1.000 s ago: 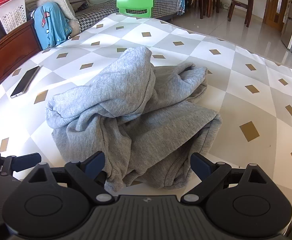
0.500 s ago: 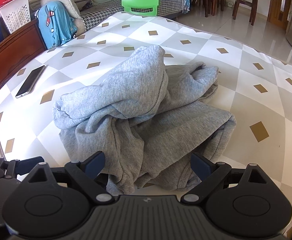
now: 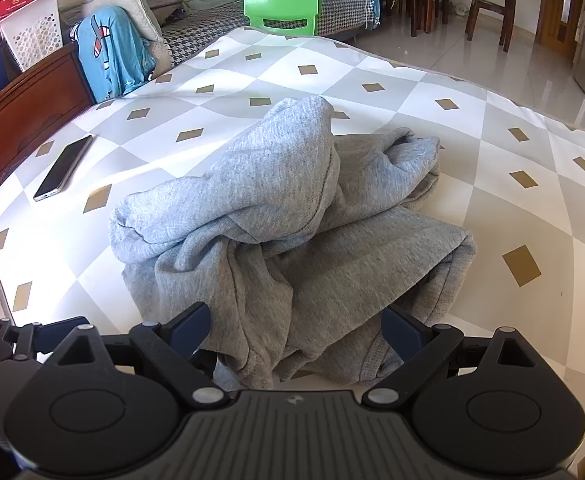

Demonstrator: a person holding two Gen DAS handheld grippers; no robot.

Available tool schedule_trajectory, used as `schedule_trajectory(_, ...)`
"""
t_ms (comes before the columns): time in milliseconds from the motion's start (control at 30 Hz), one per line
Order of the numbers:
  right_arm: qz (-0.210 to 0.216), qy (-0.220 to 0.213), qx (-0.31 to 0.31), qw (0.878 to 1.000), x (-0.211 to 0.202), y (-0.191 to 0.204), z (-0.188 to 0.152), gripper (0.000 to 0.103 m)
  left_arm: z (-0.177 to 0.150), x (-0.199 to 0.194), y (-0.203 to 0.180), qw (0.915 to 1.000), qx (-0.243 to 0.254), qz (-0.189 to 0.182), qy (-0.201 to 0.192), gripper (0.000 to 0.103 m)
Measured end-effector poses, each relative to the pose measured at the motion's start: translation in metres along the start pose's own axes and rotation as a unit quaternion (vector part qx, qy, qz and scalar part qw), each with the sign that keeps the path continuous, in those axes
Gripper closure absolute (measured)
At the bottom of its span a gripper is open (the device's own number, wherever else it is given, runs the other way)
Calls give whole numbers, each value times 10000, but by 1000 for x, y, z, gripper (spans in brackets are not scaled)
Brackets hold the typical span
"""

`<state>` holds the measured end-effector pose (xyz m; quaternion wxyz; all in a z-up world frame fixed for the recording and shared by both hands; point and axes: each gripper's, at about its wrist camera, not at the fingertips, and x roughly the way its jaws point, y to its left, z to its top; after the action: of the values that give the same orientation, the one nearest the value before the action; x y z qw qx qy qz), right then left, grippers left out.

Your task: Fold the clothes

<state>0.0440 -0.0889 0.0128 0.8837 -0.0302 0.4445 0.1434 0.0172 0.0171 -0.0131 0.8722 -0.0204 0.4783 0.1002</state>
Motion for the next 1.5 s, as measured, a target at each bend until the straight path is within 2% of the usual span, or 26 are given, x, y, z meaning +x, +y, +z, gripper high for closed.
schedule_trajectory(1500, 0, -53, 110, 9999, 6, 3, 9, 10, 0, -5, -8, 9993, 290, 123, -224, 0)
